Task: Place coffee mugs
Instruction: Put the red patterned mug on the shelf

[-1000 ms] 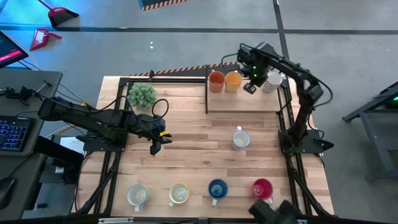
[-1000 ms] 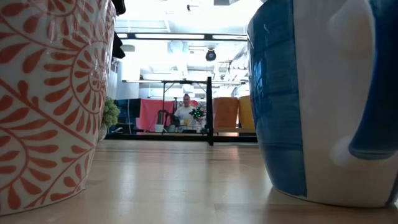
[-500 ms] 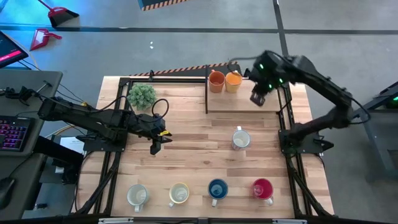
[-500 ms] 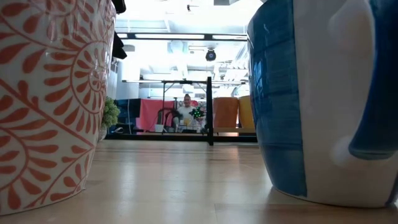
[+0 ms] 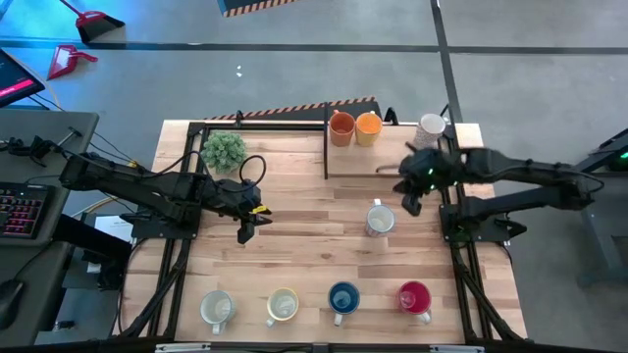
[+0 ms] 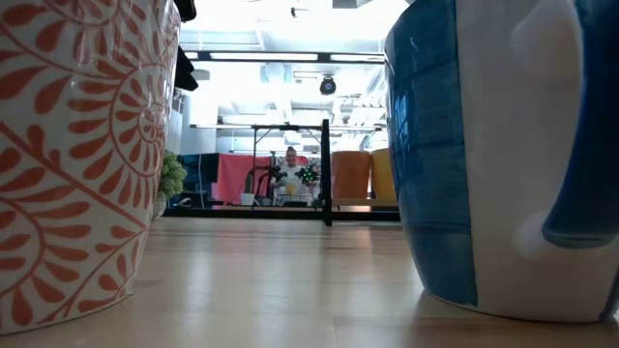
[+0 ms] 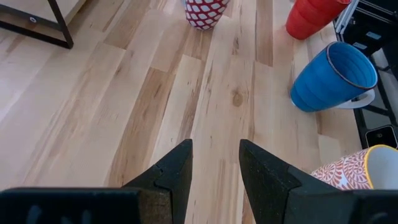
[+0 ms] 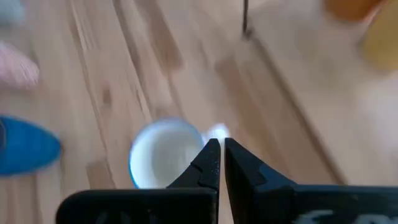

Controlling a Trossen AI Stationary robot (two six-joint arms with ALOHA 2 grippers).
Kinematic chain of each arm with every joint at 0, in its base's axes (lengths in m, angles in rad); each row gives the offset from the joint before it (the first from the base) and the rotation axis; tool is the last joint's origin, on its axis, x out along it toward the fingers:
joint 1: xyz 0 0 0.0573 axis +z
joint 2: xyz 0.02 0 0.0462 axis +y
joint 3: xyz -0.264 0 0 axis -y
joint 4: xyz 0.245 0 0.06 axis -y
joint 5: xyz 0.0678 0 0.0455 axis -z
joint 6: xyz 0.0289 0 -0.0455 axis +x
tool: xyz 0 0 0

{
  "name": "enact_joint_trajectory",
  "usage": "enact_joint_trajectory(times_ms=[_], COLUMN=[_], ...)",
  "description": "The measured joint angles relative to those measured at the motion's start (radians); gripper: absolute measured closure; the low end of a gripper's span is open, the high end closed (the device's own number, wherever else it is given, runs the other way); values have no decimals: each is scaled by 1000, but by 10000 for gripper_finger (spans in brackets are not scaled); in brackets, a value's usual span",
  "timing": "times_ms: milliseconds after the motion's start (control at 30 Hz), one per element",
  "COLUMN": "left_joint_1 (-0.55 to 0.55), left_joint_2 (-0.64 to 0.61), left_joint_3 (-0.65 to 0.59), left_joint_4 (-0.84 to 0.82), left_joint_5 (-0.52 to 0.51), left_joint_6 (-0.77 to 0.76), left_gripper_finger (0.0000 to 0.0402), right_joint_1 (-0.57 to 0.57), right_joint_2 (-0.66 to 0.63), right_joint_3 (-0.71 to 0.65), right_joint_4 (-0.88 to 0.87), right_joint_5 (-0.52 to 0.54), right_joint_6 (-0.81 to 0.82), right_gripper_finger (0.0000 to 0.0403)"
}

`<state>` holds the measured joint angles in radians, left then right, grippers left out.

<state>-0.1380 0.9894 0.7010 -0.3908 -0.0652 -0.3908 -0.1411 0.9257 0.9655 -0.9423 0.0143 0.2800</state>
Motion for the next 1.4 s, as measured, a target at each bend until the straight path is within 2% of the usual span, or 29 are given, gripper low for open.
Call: enact_joint_trajectory(times_ms=[233,567,800,1000,1400], left_joint_1=[0,0,0,0,0], left_joint_2=[0,0,0,0,0], left_joint_3=[0,0,0,0,0], left_joint_4=[0,0,0,2,0], left_joint_5=[-1,-26,-26,-25,-25], left_joint_6=[0,0,-8,-17,-19], left_gripper_finger=[282,282,282,282,282], right_joint_1=[53,11,2,15,32], right_joint_2=[25,37,57,125,249], right_joint_3=[-142,-144,-143,-143,-143], right_joint_4=[45,125,154,144,154], right_joint_5=[53,66,8,-95,-67], right_joint_6=[-16,-15,36,35,42], right_gripper_finger=[403,403,403,400,310])
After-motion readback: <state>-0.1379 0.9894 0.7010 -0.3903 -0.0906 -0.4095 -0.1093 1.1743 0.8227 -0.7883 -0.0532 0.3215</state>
